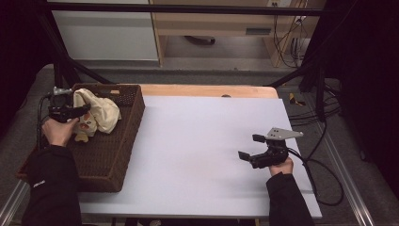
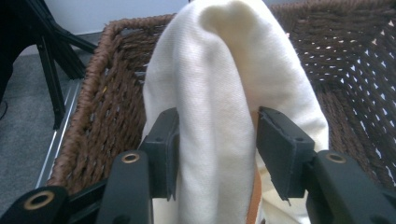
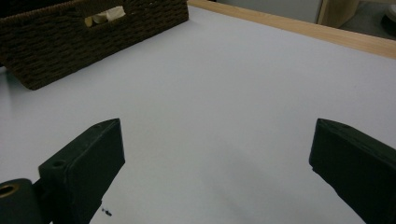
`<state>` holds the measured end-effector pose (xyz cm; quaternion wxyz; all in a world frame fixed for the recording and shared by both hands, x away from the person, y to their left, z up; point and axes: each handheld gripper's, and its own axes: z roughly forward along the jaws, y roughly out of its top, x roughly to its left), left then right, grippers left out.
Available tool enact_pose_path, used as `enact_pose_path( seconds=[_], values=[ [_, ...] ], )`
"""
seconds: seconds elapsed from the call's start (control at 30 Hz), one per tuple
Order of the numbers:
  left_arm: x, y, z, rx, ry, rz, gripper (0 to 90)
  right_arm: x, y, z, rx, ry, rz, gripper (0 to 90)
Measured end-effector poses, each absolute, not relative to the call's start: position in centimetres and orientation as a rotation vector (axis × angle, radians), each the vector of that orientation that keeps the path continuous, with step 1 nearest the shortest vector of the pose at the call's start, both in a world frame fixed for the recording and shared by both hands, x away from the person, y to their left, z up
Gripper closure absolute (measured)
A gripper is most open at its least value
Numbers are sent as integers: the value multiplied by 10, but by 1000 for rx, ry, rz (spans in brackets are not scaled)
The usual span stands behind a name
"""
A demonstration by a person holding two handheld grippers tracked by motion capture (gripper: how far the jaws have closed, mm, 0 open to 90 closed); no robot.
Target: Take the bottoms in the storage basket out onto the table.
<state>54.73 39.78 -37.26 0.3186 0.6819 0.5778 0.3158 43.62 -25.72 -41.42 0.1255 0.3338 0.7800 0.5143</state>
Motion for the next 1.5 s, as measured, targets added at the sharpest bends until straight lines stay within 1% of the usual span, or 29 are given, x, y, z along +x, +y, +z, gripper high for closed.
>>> enact_pose_path(
  seconds=[0.07,0.1,0.13,0.23,0.33,0.67,1.1,1.5],
  values=[
    [548,396,-373,1812,1509,827,553,436,-257,-414,972,2271,1500,39],
    [547,395,-373,1827,1507,835,553,436,-257,-414,974,2270,1503,40],
    [546,394,-373,1837,1508,829,647,435,-258,-413,971,2268,1506,39],
    [545,394,-372,1843,1524,815,751,435,-258,-413,972,2266,1508,39],
    [544,394,-371,1850,1539,805,793,435,-258,-413,973,2267,1506,39],
    [539,393,-367,1824,1563,763,812,435,-258,-413,971,2264,1509,40],
    [528,391,-359,1818,1524,718,820,435,-258,-413,973,2265,1509,40],
    [519,391,-346,1810,1469,710,822,435,-258,-413,970,2260,1512,40]
  ],
)
